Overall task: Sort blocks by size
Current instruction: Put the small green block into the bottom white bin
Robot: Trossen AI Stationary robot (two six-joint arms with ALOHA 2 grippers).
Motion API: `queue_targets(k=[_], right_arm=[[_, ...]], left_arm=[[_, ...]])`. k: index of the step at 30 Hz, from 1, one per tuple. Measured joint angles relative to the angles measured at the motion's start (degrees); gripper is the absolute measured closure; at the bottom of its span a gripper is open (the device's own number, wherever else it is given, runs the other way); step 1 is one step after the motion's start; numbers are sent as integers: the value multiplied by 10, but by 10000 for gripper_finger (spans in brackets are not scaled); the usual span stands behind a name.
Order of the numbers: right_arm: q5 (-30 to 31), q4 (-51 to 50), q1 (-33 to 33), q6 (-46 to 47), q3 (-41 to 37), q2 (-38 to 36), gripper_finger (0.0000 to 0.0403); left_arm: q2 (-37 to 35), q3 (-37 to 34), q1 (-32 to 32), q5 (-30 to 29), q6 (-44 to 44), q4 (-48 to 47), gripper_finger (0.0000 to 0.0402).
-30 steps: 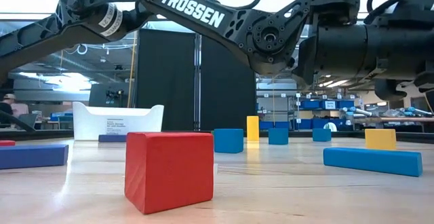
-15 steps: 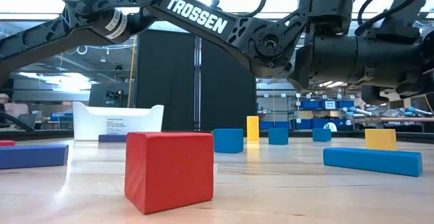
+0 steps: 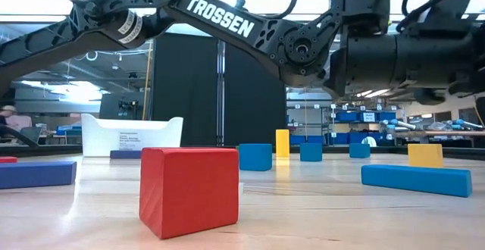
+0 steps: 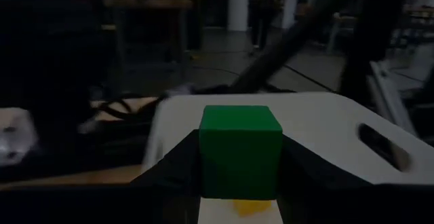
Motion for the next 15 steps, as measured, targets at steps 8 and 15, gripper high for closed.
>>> queue_targets(k=[8,15], right_arm=[[0,5,0,0,0,0,167],[0,5,0,0,0,0,167]], left_arm=[[0,0,-2,-7,1,-19,262],[0,0,-2,-19,-3,-30,262]])
